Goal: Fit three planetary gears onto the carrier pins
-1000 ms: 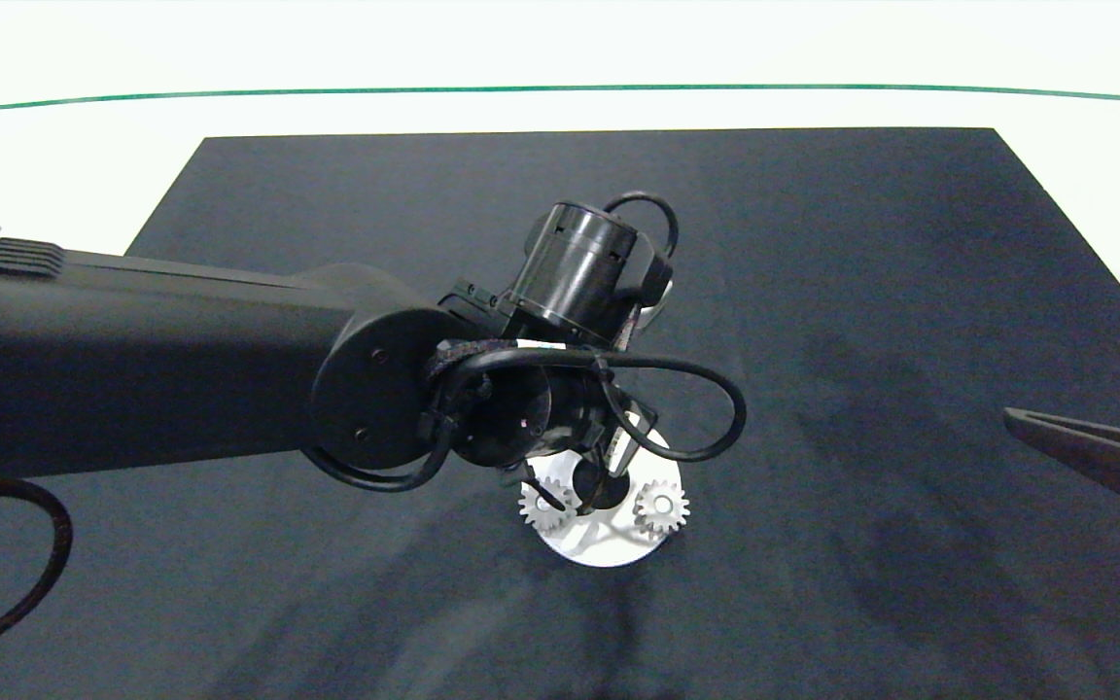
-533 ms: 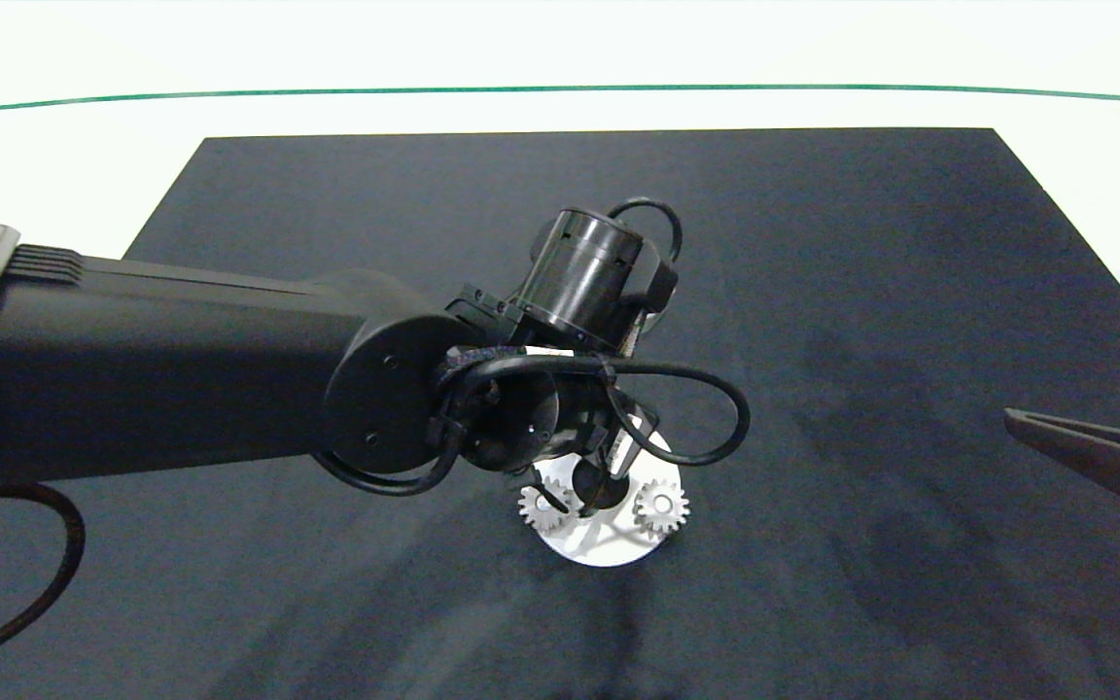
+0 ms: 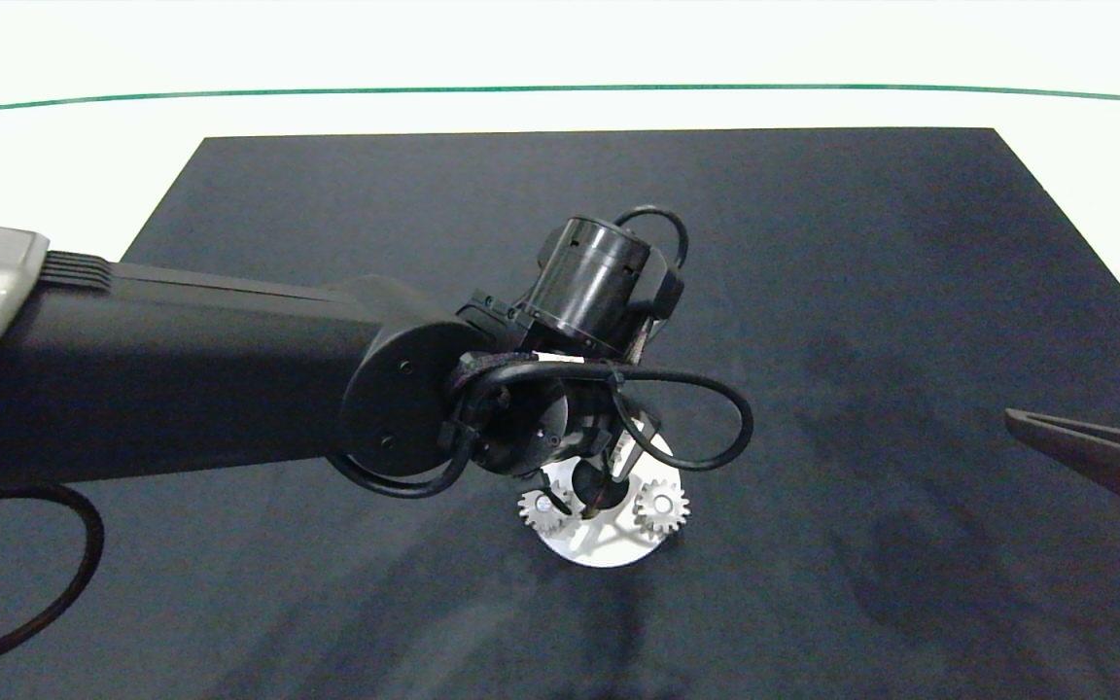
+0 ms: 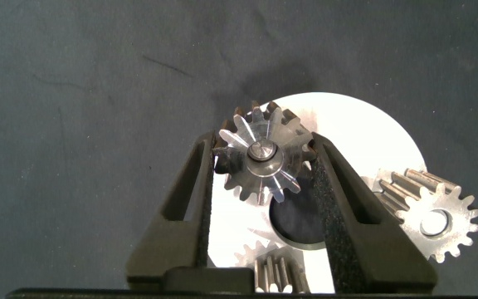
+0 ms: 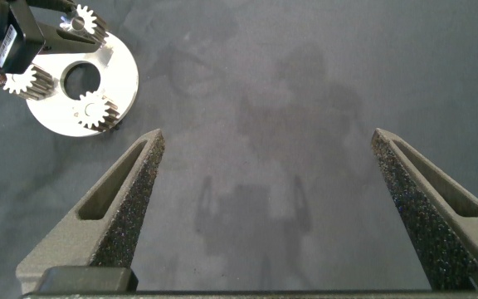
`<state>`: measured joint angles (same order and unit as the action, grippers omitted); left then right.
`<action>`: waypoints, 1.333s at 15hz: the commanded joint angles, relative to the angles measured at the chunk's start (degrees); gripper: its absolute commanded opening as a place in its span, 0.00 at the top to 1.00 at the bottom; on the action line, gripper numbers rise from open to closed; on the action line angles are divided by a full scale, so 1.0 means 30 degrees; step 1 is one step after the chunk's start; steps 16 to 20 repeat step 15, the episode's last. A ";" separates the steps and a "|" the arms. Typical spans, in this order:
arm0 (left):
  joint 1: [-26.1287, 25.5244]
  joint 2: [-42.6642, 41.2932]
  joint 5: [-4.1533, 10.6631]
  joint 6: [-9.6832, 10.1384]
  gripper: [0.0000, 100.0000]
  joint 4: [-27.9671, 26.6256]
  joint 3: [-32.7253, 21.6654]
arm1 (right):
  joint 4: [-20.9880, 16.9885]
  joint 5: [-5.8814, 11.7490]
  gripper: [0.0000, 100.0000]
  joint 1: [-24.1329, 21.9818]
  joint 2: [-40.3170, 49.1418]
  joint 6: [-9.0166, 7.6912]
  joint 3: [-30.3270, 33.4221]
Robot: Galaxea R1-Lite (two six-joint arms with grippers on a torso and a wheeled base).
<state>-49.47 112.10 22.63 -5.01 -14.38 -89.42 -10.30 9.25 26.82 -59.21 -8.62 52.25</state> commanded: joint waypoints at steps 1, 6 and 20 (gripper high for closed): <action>-0.0004 -0.0073 0.0046 0.0000 0.00 -0.0068 0.0011 | -0.0023 0.0021 0.00 0.0025 -0.0010 -0.0027 -0.0014; -0.0092 -0.0249 0.0515 0.0205 0.00 0.0430 0.0158 | -0.0023 0.0021 0.00 0.0025 0.0020 -0.0027 0.0015; 0.7144 -1.6480 0.0925 -0.1201 0.00 0.1777 1.1642 | -0.0814 0.0314 0.00 -0.3022 0.4824 -0.0555 -0.0014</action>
